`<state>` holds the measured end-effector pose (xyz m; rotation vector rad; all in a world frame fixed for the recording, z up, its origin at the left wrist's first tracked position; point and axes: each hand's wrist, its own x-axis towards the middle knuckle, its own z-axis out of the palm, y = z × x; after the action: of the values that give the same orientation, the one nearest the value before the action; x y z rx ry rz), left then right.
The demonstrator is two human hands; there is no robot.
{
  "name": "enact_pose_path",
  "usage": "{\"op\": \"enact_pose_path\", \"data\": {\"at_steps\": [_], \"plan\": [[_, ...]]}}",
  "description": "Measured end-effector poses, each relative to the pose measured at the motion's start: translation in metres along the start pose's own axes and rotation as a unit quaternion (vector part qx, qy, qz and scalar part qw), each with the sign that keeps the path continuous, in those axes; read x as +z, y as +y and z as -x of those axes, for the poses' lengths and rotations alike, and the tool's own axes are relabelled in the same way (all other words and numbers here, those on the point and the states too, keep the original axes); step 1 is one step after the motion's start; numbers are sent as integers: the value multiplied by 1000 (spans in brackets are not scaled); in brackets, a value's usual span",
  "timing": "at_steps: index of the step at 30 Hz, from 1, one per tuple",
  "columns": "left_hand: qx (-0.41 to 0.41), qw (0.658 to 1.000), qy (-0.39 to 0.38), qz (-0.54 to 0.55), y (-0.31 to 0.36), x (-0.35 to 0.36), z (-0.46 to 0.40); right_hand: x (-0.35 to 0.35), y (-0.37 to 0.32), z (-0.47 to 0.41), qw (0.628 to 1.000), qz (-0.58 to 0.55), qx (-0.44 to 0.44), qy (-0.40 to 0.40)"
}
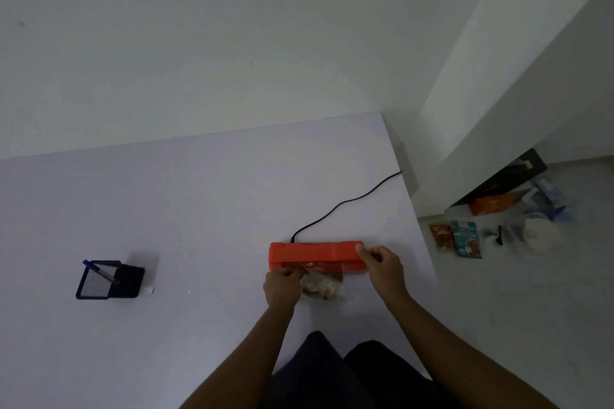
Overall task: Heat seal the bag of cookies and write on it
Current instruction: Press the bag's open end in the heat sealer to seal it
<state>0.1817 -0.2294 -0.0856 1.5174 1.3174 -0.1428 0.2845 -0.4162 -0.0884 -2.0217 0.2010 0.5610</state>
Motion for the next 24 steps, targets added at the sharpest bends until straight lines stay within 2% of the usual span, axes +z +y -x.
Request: {"op": "enact_pose_path", "data": {"at_steps": [24], "plan": [[0, 1000, 5, 1, -2, 2, -2, -1, 2, -9, 1000, -19, 23, -5]]}}
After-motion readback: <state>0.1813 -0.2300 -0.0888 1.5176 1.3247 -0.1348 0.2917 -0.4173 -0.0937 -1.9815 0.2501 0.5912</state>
